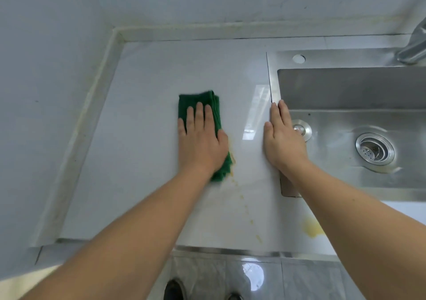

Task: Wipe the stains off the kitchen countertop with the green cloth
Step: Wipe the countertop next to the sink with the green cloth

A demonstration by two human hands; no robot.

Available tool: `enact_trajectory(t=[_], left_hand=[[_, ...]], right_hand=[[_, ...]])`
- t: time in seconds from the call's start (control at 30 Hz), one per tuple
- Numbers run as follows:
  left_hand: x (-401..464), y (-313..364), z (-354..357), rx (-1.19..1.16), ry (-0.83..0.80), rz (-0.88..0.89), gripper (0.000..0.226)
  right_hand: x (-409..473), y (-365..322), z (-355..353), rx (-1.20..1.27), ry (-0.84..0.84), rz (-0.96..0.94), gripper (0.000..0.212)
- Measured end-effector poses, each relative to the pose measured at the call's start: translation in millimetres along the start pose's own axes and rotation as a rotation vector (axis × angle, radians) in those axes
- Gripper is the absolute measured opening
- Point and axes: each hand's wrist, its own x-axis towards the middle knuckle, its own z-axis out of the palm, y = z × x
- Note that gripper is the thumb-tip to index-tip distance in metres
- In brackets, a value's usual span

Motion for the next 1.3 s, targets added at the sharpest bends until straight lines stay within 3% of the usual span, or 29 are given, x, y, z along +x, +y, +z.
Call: enact_trajectory(t=[0.1,0.17,0.67,0.77,1.0,1.3], left_hand=[[-103.1,2.0,6.1,-0.024,-0.041,0.077,0.072],[-127.3,-1.0,9.0,-0.015,-0.08,0.085,0.072],[71.9,45.6,7.4,0.008,-0.002,-0.013,0.069],[46.0,46.9,3.6,0.015,0.007,-0.01,0.069],[-139.9,37.7,14.1,-0.058,-0.112,0.133,0.073],[-76.1,46.8,10.8,-0.024,-0.078,0.059,0.075]], right_hand=[[-1.3,-3.5,-4.4,0.03,-0.011,0.011,0.055],[-2.0,-5.1,-6.1,0.046,-0.007,0.015,0.055],[4.0,6.5,6.0,0.039,0.027,-0.025,0.054],[1.1,3.1,3.1,0.049,0.026,-0.007,0.054],[-1.8,-2.3,-4.4,0.054,0.0,0.005,0.054],[2.3,2.3,1.0,0.082,-0.006,-0.001,0.055]])
